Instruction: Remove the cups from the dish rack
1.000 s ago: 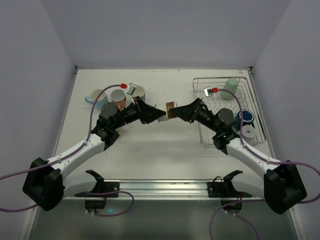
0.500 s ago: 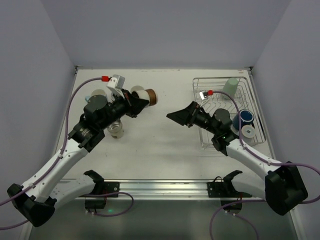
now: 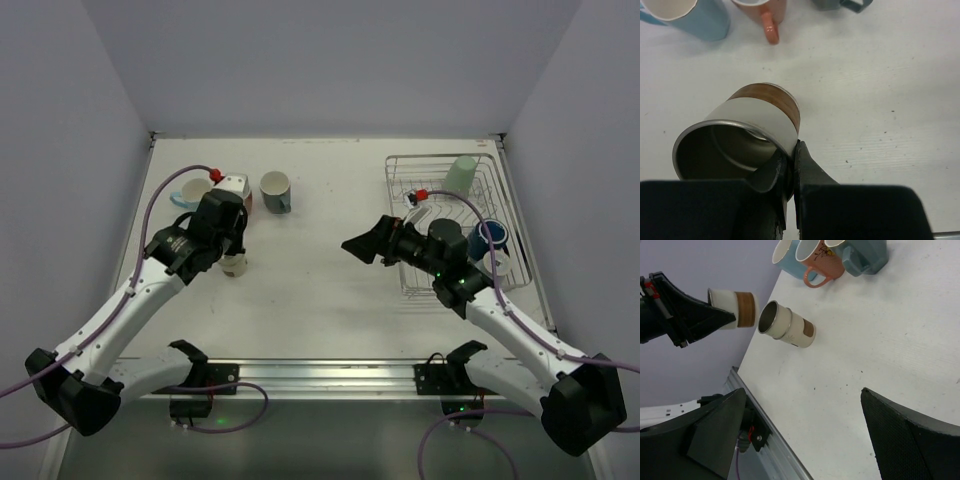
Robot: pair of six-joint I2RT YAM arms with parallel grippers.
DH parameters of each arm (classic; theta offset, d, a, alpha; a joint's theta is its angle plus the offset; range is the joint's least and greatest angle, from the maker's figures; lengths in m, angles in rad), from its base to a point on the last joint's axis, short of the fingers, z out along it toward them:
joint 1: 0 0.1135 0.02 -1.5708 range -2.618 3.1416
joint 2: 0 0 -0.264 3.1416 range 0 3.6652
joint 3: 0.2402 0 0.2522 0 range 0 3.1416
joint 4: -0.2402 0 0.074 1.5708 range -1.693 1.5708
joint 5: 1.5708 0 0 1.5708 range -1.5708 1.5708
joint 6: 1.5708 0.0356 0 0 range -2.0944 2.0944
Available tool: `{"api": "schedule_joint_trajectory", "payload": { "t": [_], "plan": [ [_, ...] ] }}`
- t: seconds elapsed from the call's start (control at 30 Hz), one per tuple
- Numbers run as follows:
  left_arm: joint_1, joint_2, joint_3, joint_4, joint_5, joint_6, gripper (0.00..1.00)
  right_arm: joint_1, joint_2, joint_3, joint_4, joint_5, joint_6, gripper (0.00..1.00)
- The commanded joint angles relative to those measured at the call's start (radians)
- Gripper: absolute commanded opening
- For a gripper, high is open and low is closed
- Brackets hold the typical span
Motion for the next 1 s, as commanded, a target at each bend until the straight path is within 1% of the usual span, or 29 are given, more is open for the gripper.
{"api": "schedule_joint_trajectory", "payload": {
  "t": [0.0, 0.43, 0.63, 0.77, 0.97],
  "plan": [
    [0.015, 0.027, 0.042, -0.057, -0.065, 0.059, 0.0, 0.001, -0.025, 0.043, -0.07, 0.061, -0.071, 0.99],
    [0.026, 0.125, 0.049, -0.02, -0.043, 0.107, 0.0, 0.001, -0.013, 0.043, -0.074, 0.059, -0.079, 0.99],
    [0.031, 0.151, 0.066, -0.037, -0.04, 0.115, 0.0, 0.001, 0.002, 0.044, -0.071, 0.058, -0.076, 0.99],
    [0.032, 0.162, 0.055, -0.049, -0.032, 0.113, 0.03, 0.001, 0.011, 0.047, -0.067, 0.061, -0.074, 0.99],
    [0.034, 0.199, 0.08, -0.079, 0.011, 0.115, 0.04, 0.001, 0.031, 0.046, -0.054, 0.056, -0.065, 0.99]
  ]
}}
